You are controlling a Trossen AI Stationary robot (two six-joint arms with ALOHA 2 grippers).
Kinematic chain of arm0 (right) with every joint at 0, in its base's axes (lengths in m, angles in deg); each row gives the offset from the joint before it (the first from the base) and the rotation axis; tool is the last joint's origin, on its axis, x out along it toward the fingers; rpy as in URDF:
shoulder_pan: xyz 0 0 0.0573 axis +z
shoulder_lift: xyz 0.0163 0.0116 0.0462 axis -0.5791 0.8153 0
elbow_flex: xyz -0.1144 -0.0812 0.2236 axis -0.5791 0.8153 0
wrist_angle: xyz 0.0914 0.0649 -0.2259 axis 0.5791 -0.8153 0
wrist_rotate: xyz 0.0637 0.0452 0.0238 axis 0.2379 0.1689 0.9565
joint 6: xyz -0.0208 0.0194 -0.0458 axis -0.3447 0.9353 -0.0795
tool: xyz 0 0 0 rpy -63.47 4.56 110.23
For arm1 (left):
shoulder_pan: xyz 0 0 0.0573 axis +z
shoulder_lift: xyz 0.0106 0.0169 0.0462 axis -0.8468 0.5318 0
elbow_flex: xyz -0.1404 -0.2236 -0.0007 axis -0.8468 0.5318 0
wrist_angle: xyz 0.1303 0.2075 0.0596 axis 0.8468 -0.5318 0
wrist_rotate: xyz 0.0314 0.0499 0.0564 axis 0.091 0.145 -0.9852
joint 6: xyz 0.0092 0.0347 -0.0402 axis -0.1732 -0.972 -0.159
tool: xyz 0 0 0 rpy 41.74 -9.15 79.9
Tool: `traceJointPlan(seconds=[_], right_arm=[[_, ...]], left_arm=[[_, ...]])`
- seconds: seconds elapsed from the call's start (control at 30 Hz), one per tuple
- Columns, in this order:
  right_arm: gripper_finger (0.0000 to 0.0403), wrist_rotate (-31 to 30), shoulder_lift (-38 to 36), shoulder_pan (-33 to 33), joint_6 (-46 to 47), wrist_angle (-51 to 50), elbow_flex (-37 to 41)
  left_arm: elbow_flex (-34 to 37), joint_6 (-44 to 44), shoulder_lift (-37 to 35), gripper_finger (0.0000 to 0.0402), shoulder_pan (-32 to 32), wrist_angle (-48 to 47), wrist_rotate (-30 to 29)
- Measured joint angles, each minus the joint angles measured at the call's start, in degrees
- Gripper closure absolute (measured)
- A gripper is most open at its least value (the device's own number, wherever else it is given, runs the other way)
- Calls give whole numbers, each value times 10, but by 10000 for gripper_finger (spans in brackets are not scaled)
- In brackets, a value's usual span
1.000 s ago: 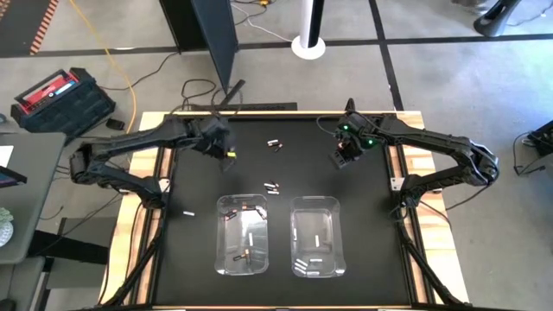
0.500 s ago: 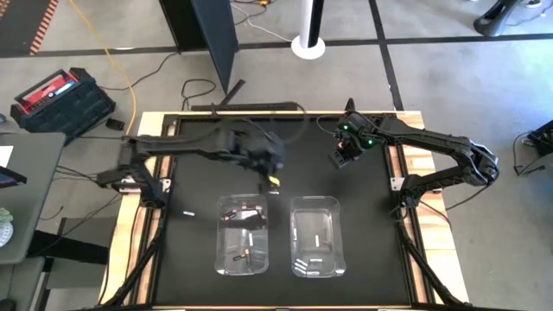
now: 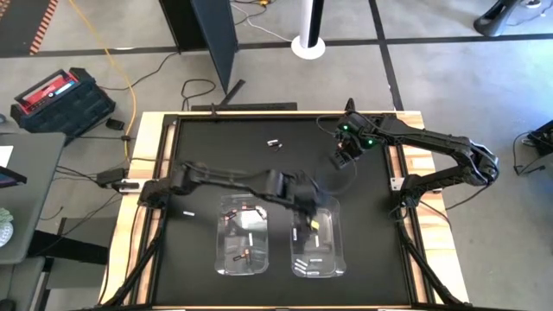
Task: Sort batteries
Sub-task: Put the white battery into the right transparent bin
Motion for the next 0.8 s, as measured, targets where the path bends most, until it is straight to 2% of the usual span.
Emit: traceJointPlan(seconds=[0.1,0.33,0.8], right_arm=[[276,0,0,0,-24,-1,0],[276,0,0,0,-25,-10,0],[276,0,0,3,-51,-43,0]], left_arm=[[-36,19,51,374,-17,-1,4],[-28,70,109,374,-34,6,27],[-24,101,152,374,-29,-11,37]])
